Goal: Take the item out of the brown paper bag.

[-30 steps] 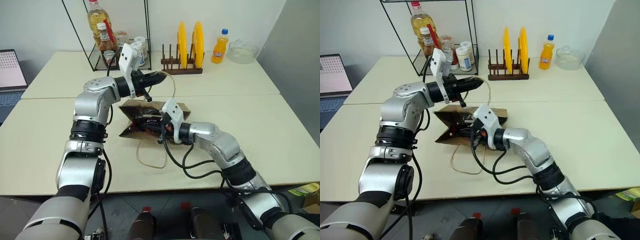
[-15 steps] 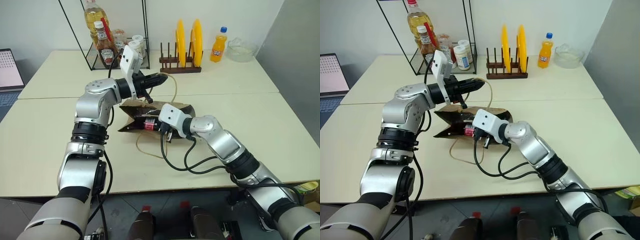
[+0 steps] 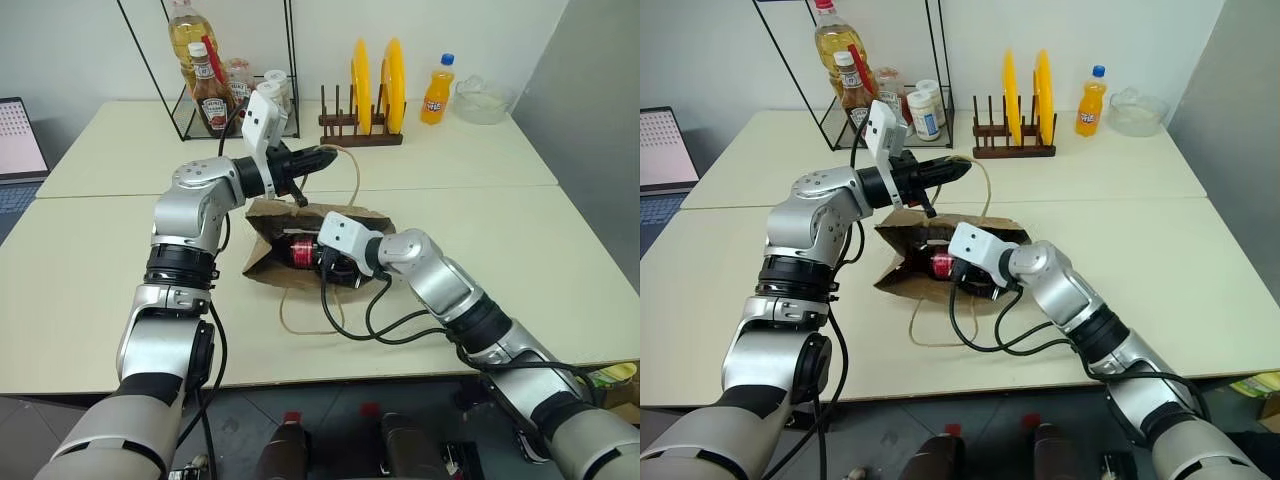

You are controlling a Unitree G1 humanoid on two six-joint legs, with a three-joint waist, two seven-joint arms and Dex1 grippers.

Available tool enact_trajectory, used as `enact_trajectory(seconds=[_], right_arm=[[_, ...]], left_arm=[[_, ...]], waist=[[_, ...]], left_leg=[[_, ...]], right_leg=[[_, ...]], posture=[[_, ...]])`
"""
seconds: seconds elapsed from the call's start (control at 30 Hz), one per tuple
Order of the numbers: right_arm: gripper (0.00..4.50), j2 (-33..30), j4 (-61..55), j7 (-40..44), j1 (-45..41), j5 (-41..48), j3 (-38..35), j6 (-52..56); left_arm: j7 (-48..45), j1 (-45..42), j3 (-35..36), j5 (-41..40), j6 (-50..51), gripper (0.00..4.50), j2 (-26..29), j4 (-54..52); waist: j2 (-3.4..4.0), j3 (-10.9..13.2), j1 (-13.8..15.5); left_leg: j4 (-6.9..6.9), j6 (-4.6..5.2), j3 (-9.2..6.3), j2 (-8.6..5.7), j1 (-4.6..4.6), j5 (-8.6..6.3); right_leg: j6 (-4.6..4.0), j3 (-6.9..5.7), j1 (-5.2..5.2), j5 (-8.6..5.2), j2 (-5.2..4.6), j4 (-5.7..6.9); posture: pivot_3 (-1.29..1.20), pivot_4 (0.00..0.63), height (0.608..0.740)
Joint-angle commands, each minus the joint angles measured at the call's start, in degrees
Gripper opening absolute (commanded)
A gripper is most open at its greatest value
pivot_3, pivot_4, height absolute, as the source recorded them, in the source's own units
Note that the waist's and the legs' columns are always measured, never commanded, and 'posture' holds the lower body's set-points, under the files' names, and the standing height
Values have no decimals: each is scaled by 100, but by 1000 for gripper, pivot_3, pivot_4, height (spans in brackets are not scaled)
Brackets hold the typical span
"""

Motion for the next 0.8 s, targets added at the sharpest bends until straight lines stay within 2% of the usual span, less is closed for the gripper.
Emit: enact_trajectory(seconds=[0.03, 0.2, 0.27, 0.37, 0.63, 0.7, 0.8], right_arm=[[4486, 76, 327, -49, -128, -297, 129, -275], [4486, 22, 736, 63, -97, -593, 271, -516], [4316, -47, 720, 159, -63, -622, 234, -636], [4316, -92, 607, 200, -58, -593, 79, -723], [4316, -494, -558, 706, 161, -413, -146, -646], [4041, -538, -746, 705, 227, -413, -196, -561], [3137, -556, -673, 617, 370, -530, -123, -550]], left_arm=[[19, 17, 67, -78, -24, 0, 21, -337], [58, 43, 90, -87, 10, 0, 24, -399], [60, 54, 96, -87, 19, 0, 36, -413], [66, 72, 106, -88, 30, 0, 50, -433], [47, 34, 46, -10, -80, 0, 45, -336], [31, 8, 42, 2, -109, 0, 39, -267], [33, -48, 13, 12, -131, 0, -29, -205]], waist=[[0, 0, -3], [0, 0, 5], [0, -1, 8], [1, -1, 22], [1, -1, 40], [0, -1, 37], [0, -1, 30]], left_leg=[[0, 0, 0, 0, 0, 0], [1, 0, -1, 0, 1, 0], [1, 0, -1, 0, 1, 0], [2, 0, -2, -1, 1, 0], [2, 0, -3, -1, -2, 0], [2, 0, -2, -2, -1, 0], [2, 0, 0, -2, -1, 0]], right_leg=[[0, 0, 0, 0, 0, 0], [-1, -1, 1, 1, 0, 1], [-1, 0, 2, 1, -1, 0], [-1, -2, 3, 1, -1, 0], [-1, -3, 2, 1, -2, -2], [-1, -2, 2, 1, -2, -3], [-1, -2, 2, 1, -2, -1]], posture=[[0, 150, 740], [0, 150, 740], [0, 150, 740], [0, 150, 740], [0, 150, 740], [0, 150, 740], [0, 150, 740]])
